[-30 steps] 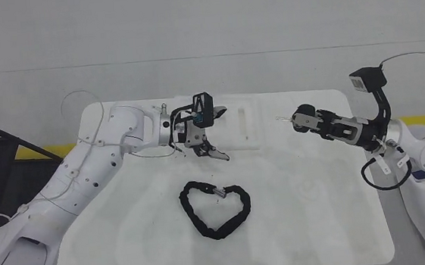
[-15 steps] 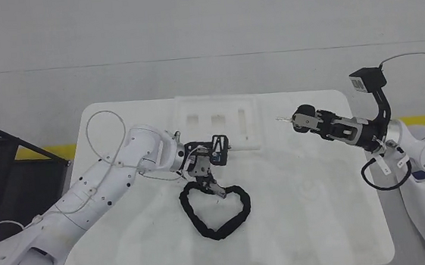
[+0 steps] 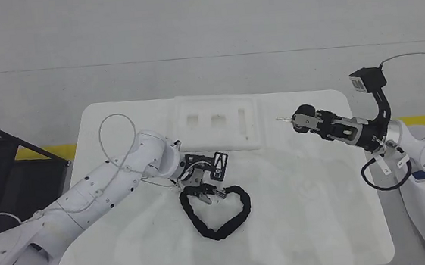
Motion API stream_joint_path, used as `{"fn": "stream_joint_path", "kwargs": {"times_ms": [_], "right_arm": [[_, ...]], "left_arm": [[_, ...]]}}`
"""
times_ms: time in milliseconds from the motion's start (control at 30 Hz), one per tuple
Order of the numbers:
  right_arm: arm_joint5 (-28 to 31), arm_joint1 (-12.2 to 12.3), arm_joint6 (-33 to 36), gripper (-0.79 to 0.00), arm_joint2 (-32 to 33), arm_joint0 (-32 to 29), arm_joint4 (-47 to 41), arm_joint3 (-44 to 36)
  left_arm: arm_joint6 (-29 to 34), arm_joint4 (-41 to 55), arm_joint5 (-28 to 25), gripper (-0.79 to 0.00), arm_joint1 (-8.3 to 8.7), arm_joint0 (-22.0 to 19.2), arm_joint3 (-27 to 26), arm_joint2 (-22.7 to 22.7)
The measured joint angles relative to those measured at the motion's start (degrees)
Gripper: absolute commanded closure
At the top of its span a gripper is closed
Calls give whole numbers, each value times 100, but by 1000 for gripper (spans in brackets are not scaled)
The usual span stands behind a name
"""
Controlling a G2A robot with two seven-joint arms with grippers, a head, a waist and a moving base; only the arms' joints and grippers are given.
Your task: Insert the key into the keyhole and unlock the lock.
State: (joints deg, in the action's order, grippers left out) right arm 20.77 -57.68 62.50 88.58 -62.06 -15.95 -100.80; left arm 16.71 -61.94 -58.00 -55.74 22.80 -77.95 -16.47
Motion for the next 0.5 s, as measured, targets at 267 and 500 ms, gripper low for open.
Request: {"fn": "stream_joint_path", "kwargs": {"times_ms": [267, 500], "right_arm": [[0, 0, 0, 0, 0, 0, 0, 0], [0, 0, 0, 0, 0, 0, 0, 0]], "left_arm": [[-41, 15, 0, -785, 7, -55, -27, 109], [-166, 63, 165, -785, 12, 18, -65, 22]]}}
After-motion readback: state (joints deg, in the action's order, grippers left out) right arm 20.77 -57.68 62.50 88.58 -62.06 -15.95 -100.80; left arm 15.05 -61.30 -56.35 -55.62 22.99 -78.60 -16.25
